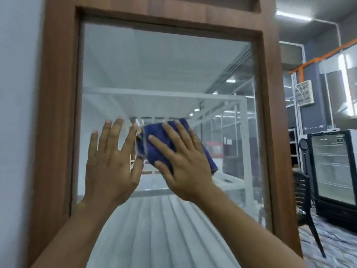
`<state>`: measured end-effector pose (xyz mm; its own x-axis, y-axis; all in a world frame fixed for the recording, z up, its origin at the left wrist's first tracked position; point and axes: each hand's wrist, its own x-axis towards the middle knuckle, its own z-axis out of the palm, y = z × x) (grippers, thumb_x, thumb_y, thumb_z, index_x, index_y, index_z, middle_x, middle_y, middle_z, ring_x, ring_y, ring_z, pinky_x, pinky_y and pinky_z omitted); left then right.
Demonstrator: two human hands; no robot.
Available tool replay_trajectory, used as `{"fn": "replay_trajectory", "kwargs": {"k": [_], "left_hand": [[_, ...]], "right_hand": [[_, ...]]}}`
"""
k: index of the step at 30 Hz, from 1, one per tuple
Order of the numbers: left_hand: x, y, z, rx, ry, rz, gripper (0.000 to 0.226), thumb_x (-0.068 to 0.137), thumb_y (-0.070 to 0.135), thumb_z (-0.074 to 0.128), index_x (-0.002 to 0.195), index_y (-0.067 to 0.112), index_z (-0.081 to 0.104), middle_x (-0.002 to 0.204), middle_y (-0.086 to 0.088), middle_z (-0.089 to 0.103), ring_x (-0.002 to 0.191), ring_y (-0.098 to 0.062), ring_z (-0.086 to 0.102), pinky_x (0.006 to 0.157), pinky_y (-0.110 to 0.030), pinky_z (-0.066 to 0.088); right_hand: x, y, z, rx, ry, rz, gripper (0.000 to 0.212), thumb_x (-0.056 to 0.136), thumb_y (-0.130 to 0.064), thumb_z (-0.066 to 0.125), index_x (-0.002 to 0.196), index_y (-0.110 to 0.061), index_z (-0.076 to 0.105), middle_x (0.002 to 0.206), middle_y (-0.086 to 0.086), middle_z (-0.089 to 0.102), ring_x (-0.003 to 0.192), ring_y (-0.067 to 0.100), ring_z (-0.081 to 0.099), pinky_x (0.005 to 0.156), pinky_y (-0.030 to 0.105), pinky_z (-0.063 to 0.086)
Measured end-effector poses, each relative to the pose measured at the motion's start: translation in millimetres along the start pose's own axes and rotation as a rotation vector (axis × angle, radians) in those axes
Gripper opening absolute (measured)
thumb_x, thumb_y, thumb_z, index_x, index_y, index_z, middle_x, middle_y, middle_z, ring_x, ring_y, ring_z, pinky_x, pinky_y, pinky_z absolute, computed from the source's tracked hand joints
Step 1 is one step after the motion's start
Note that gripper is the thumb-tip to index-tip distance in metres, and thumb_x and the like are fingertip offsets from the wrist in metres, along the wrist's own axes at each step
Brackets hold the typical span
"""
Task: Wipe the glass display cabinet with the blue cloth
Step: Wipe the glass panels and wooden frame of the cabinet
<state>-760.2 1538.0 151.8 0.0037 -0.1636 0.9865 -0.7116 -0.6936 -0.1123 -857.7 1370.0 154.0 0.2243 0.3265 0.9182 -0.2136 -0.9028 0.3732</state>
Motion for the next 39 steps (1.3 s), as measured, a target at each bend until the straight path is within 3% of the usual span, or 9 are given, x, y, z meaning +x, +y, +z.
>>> {"fn": "replay_trajectory", "kwargs": {"k": [6, 8, 11, 13, 17, 20, 25, 34, 39], "left_hand": [[-95.0, 24.5, 14.9, -0.005, -0.064, 0.041, 0.064, 0.094, 0.044, 0.034, 0.155, 0.023, 0.029, 0.163, -0.013, 0.02, 0.153, -0.033, 0.014, 0.125, -0.054, 0.005], [-117.2, 30.8, 18.9, 0.003, -0.081, 0.06, 0.065, 0.094, 0.043, 0.035, 0.155, 0.022, 0.028, 0.164, -0.011, 0.018, 0.153, -0.033, 0.014, 0.124, -0.055, 0.006], [-141.8, 35.8, 21.5, 0.01, -0.089, 0.047, 0.067, 0.093, 0.042, 0.034, 0.155, 0.016, 0.027, 0.164, -0.011, 0.02, 0.153, -0.031, 0.014, 0.124, -0.055, 0.008], [-159.8, 37.7, 21.5, 0.003, -0.098, 0.041, 0.067, 0.093, 0.043, 0.034, 0.154, 0.017, 0.028, 0.164, -0.011, 0.019, 0.154, -0.03, 0.012, 0.125, -0.053, 0.007], [-199.5, 36.8, 21.5, 0.013, -0.142, 0.058, 0.07, 0.092, 0.049, 0.032, 0.157, 0.026, 0.021, 0.167, -0.008, 0.011, 0.155, -0.028, 0.006, 0.126, -0.05, 0.003], [-223.0, 37.8, 22.8, 0.009, -0.151, 0.057, 0.07, 0.092, 0.047, 0.033, 0.157, 0.023, 0.024, 0.166, -0.011, 0.013, 0.155, -0.031, 0.007, 0.125, -0.052, 0.004], [-257.9, 48.7, 28.0, -0.018, -0.155, 0.053, 0.073, 0.09, 0.043, 0.037, 0.155, 0.013, 0.026, 0.164, -0.014, 0.018, 0.153, -0.032, 0.012, 0.124, -0.054, 0.008], [-306.7, 54.3, 23.9, -0.001, -0.275, 0.068, 0.074, 0.092, 0.045, 0.038, 0.158, 0.017, 0.019, 0.167, -0.011, 0.005, 0.155, -0.032, 0.001, 0.124, -0.057, 0.005], [-303.5, 36.5, 18.1, 0.041, -0.256, 0.074, 0.07, 0.092, 0.047, 0.037, 0.156, 0.021, 0.025, 0.167, -0.01, 0.012, 0.155, -0.031, 0.006, 0.125, -0.054, 0.001]], "right_hand": [[-99.9, 81.6, -20.7, -0.031, 0.203, 0.632, 0.06, 0.099, -0.049, 0.031, 0.154, -0.025, 0.033, 0.165, 0.01, 0.02, 0.154, 0.029, 0.01, 0.121, 0.057, 0.017], [-103.4, 30.8, -2.6, -0.006, 0.194, 0.512, 0.057, 0.099, -0.045, 0.039, 0.153, -0.028, 0.034, 0.165, 0.007, 0.02, 0.154, 0.03, 0.009, 0.123, 0.057, 0.014], [-117.0, -54.0, 24.5, 0.016, 0.031, 0.023, 0.056, 0.1, -0.04, 0.045, 0.153, -0.025, 0.037, 0.165, 0.006, 0.024, 0.155, 0.028, 0.009, 0.125, 0.053, 0.01], [-137.3, -44.2, 20.5, 0.008, 0.036, -0.013, 0.055, 0.1, -0.042, 0.044, 0.152, -0.025, 0.039, 0.164, 0.007, 0.026, 0.154, 0.028, 0.013, 0.124, 0.053, 0.013], [-206.7, 42.2, -3.2, -0.025, 0.136, 0.484, 0.057, 0.102, -0.044, 0.034, 0.155, -0.025, 0.031, 0.166, 0.007, 0.018, 0.155, 0.027, 0.009, 0.123, 0.056, 0.015], [-217.3, 10.0, 3.1, -0.038, 0.186, 0.726, 0.058, 0.102, -0.042, 0.032, 0.157, -0.024, 0.027, 0.167, 0.007, 0.013, 0.155, 0.028, 0.004, 0.123, 0.057, 0.01], [-237.4, -109.4, 35.1, 0.004, -0.1, 0.04, 0.06, 0.103, -0.041, 0.042, 0.158, -0.028, 0.023, 0.168, 0.003, 0.01, 0.156, 0.025, 0.0, 0.126, 0.05, 0.0], [-354.5, 5.5, -14.1, -0.115, -0.199, 0.499, 0.063, 0.105, -0.047, 0.017, 0.16, -0.015, 0.01, 0.167, 0.014, -0.004, 0.154, 0.034, -0.006, 0.126, 0.05, 0.002], [-331.4, -28.3, 2.1, -0.02, -0.257, 0.139, 0.061, 0.103, -0.046, 0.033, 0.159, -0.027, 0.019, 0.168, 0.007, 0.004, 0.155, 0.031, -0.001, 0.124, 0.055, 0.003]]}}
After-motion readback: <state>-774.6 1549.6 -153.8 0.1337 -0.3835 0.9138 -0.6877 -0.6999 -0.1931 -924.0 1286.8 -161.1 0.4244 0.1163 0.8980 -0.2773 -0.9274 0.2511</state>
